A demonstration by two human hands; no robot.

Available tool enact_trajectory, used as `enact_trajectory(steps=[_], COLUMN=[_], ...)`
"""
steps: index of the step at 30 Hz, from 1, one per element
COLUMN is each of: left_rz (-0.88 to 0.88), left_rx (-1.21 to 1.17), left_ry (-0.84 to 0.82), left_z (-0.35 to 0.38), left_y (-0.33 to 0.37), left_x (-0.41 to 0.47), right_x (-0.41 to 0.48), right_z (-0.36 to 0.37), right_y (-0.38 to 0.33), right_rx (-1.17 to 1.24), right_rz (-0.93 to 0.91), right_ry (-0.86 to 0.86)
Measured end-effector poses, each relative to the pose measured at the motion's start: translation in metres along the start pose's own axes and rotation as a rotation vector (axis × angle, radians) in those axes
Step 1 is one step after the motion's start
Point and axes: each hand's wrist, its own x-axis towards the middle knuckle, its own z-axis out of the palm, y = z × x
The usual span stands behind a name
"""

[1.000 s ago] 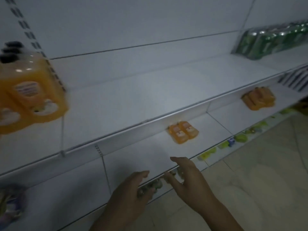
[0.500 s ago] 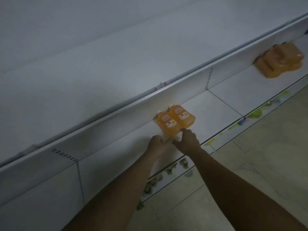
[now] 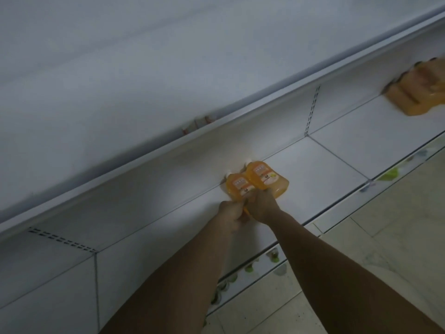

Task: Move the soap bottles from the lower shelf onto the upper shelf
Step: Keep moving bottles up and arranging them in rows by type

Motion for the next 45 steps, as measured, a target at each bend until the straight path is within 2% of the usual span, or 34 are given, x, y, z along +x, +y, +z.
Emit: enact_trajectory(steps=[5,7,10,13,18,22,27,36,42,45], left_rz=[-0.026,-0.029,-0.011,0.04,0.255,0.435,0.544,0.763,1.019,1.081], left_rx=[-0.057,-0.099,-0.145,-0.046,0.093,0.254,0.226,0.119,-0.069,-0.106], left_ry=[-0.004,0.007,-0.033,-0.06,-0.218,-0.182,-0.153,0.117,0.473,0.664], left_z=[0.0,-0.004,-0.014,-0.034,-0.095,-0.149,-0.227,-0.374,-0.459,-0.501], left_y=[-0.011,-0.018,-0.032,-0.046,-0.068,-0.085,-0.113,-0.11,-0.114,-0.112], left_x=[0.008,0.007,-0.009,-0.041,-0.144,-0.246,-0.358,-0.528,-0.625,-0.656], right_x=[-0.03,-0.047,-0.075,-0.112,-0.188,-0.276,-0.387,-0.515,-0.571,-0.588], right_z=[-0.006,-0.003,0.009,0.022,0.047,0.067,0.088,0.114,0.139,0.16], right_y=[-0.005,-0.004,0.002,0.006,0.003,-0.023,-0.087,-0.247,-0.363,-0.425], right_rx=[-0.089,-0.101,0.171,0.395,0.517,0.549,0.551,0.46,0.436,0.436], right_rz=[0.006,-0.005,-0.062,0.029,0.02,-0.179,-0.279,-0.623,-0.917,-1.046], right_ry=[0.083,0.061,0.07,0.138,0.181,0.244,0.212,0.157,0.073,0.032])
